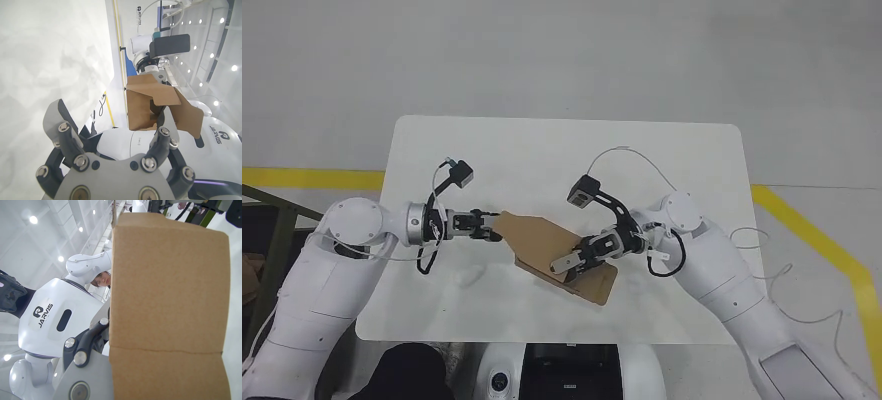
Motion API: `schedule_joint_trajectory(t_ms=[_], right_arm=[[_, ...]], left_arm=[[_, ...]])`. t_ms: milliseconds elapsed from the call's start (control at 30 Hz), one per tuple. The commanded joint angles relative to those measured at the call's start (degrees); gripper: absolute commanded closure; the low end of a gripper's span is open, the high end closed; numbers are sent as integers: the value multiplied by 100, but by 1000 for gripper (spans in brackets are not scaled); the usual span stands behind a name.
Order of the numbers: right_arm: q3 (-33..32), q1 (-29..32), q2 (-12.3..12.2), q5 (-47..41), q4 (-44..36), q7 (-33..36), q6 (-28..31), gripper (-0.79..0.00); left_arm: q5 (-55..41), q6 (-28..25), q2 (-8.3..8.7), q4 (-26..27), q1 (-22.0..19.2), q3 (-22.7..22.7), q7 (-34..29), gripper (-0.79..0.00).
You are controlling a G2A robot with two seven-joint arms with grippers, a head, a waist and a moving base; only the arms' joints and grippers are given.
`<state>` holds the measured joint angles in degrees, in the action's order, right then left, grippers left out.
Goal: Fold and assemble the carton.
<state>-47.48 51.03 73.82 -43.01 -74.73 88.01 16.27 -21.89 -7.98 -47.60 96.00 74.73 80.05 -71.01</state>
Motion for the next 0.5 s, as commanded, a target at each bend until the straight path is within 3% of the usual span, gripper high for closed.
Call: schedule_joint_trajectory(t_ms=[0, 467], right_arm=[[82, 6, 18, -33, -44, -1, 1, 0], [510, -133, 191, -236, 25, -30, 30, 0]], left_arm=[[35, 35, 2, 43, -13, 3, 19, -785], [-2, 12, -46, 34, -332, -238, 78, -785]])
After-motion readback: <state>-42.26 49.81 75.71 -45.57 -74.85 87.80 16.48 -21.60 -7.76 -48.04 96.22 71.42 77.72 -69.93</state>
